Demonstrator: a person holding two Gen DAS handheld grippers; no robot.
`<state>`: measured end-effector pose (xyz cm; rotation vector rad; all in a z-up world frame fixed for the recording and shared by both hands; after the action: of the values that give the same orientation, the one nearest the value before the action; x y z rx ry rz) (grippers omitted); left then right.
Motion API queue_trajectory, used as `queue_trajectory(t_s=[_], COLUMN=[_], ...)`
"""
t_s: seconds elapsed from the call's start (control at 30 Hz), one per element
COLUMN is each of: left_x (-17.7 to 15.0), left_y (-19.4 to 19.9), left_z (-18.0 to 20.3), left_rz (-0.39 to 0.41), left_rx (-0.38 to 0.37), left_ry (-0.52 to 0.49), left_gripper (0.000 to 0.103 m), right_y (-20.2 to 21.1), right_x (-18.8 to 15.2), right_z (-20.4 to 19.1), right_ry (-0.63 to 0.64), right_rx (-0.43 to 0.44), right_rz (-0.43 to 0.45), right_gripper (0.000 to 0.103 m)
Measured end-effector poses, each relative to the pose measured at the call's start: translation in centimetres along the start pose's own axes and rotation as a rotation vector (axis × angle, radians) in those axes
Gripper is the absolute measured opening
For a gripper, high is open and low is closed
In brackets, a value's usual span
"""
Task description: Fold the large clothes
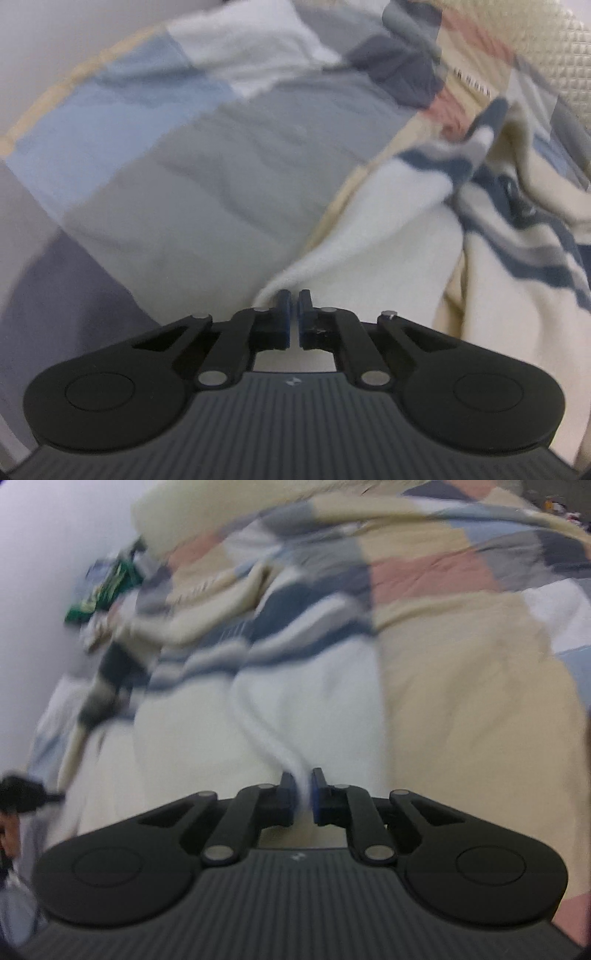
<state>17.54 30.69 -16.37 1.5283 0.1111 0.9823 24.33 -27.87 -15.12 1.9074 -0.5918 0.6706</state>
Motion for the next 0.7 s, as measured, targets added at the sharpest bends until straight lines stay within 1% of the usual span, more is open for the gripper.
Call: queue_trajectory(t_s=[0.07,0.17,0.2,0.33,0.4,0.5,0.53,0.63,0.7], left_x=[1.5,4.8,6.4,12.8,15.7,18.3,18.6,18.3,17.2], left_y=[0.9,2.1,2.5,4.5,4.6,2.5,1.8,-1.2,-3.1], left_z=[-0.5,-1.9,-2.3,-4.0,-4.5,-4.5,-4.3,-3.0,-2.2], left_rz=[0.040,0.097,0.122,0.258,0.306,0.302,0.300,0.273,0.252], left_rx=[0.009,0.027,0.040,0.128,0.169,0.196,0.188,0.096,0.061], left_ry=[-0.008,0.020,0.030,0.061,0.063,0.040,0.035,0.022,-0.001], left_gripper=[0.004,0.003,0.000,0.000,0.000,0.000,0.000,0.000,0.000], right_y=[1.3,3.4,4.0,5.7,6.0,5.4,4.8,2.2,0.0], right_x=[2.3,6.4,7.7,13.5,16.1,19.2,19.9,20.6,20.4], right_z=[1.4,4.7,5.8,10.9,13.4,18.0,19.5,24.0,26.7], right_ry=[0.011,0.017,0.011,0.013,0.015,-0.022,-0.033,-0.090,-0.127], right_rx=[-0.033,-0.096,-0.114,-0.229,-0.291,-0.377,-0.408,-0.471,-0.501], right_rz=[0.045,0.113,0.134,0.215,0.250,0.291,0.294,0.282,0.264], right_gripper=[0.011,0.011,0.011,0.011,0.011,0.010,0.010,0.011,0.011])
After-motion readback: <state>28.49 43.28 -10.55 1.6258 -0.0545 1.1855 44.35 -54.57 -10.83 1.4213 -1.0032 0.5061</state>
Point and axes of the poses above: each gripper's, at about its wrist camera, not at the fingertips, and y roughly against the way its jaws point, z to its right, x to its top, the point moved 8 cm from there along -y, roughly the way its jaws point, and after that the axes turned 3 degrees about x, right-handed, at the moved point
